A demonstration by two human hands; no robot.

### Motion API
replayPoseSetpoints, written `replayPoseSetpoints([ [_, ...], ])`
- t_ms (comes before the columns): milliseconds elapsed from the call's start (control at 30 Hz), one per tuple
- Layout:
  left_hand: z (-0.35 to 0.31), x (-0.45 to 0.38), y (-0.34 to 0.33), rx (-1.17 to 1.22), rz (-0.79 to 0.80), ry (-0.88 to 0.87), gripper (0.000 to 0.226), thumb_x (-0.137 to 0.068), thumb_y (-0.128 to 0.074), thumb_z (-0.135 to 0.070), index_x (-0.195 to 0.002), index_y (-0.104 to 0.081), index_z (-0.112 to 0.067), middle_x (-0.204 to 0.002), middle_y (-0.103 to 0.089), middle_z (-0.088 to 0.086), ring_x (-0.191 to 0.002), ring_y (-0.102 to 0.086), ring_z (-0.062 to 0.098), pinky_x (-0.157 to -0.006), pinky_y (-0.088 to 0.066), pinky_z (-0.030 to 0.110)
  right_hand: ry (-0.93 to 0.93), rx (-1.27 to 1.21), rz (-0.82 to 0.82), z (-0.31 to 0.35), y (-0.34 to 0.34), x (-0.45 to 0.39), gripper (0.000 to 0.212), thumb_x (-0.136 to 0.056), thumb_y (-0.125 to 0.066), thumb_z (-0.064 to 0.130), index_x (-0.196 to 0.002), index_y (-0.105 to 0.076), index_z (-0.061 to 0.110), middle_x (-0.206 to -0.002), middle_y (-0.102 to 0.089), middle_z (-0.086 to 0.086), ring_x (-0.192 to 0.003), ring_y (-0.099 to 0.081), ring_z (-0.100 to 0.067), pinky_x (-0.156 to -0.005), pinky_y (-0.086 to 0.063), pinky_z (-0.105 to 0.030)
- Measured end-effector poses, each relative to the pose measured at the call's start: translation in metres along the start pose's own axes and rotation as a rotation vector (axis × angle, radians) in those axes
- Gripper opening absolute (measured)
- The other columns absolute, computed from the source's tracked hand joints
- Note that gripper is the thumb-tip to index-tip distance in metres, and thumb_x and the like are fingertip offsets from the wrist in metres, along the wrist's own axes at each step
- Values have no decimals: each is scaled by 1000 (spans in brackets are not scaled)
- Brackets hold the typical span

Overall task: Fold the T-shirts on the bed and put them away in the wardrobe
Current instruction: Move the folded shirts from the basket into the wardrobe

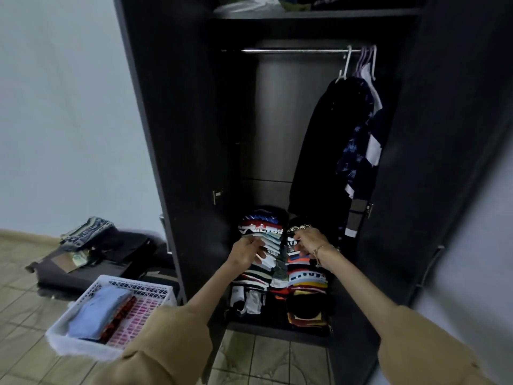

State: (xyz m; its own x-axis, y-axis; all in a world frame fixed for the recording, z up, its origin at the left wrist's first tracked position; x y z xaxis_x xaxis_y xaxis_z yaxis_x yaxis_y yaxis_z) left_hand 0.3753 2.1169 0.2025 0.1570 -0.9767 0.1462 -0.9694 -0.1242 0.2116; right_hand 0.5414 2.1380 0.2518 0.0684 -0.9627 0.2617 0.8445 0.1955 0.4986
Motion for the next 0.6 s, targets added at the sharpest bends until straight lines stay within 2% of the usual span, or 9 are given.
replayPoseSetpoints([
  [133, 14, 21, 39, -14, -12, -19, 22, -101, -35, -6, -97, -56, -1, -70, -58, 7, -55, -54, 16, -51, -46, 21, -1, -40, 25, 7, -37, 22, 18, -97, -41, 18, -96, -54, 7, -61, -55, -3, -46, -44, -14, -50, -45, -19],
  [233, 33, 36, 84, -39, -34, 0, 26, -101, -37, -8, -88, -58, 0, -61, -57, 7, -42, -53, 8, -44, -42, 18, 19, -28, 36, 23, -77, 37, 15, -95, -42, 15, -93, -54, 7, -61, -54, -3, -46, -44, -14, -43, -37, -17],
  [300, 46, 45, 120, -46, -57, 10, 30, -101, -36, -6, -79, -56, -4, -54, -58, 3, -35, -51, 5, -41, -41, 19, 40, -37, 64, 38, -105, 50, 18, -95, -42, 13, -82, -54, 7, -61, -52, -3, -46, -43, -14, -33, -32, -13],
  [367, 59, 56, 163, -54, -65, 33, 26, -101, -37, -6, -83, -55, -3, -57, -59, 4, -36, -52, 6, -41, -42, 20, 45, -66, 93, 54, -143, 63, 23, -95, -43, 11, -73, -51, 11, -61, -51, -4, -47, -42, -14, -30, -30, -12],
  [467, 73, 73, 222, -83, -88, 58, 24, -102, -36, -8, -90, -54, 0, -62, -56, 9, -31, -49, 3, -37, -35, 12, 70, -62, 114, 78, -197, 78, 17, -93, -45, 12, -79, -52, 10, -60, -53, -3, -45, -43, -13, -31, -29, -12],
  [600, 97, 96, 294, -35, -162, 110, 21, -100, -37, -6, -92, -56, 2, -58, -58, 9, -32, -51, 5, -40, -42, 16, 73, -46, 169, 106, -272, 93, 19, -94, -45, 13, -76, -50, 14, -61, -55, -2, -32, -45, -6, -27, -25, -12],
])
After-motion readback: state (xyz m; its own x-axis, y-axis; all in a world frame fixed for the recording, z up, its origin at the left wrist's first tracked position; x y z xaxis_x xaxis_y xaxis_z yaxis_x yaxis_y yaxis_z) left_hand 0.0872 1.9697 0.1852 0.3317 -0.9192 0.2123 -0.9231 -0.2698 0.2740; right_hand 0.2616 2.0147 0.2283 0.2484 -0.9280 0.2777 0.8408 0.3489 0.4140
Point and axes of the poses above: each hand's wrist, its own x-axis away from the middle knuckle, its own y-axis out of the back of the hand, z = x × y, the point moved 3 cm from there along -x, towards the middle knuckle
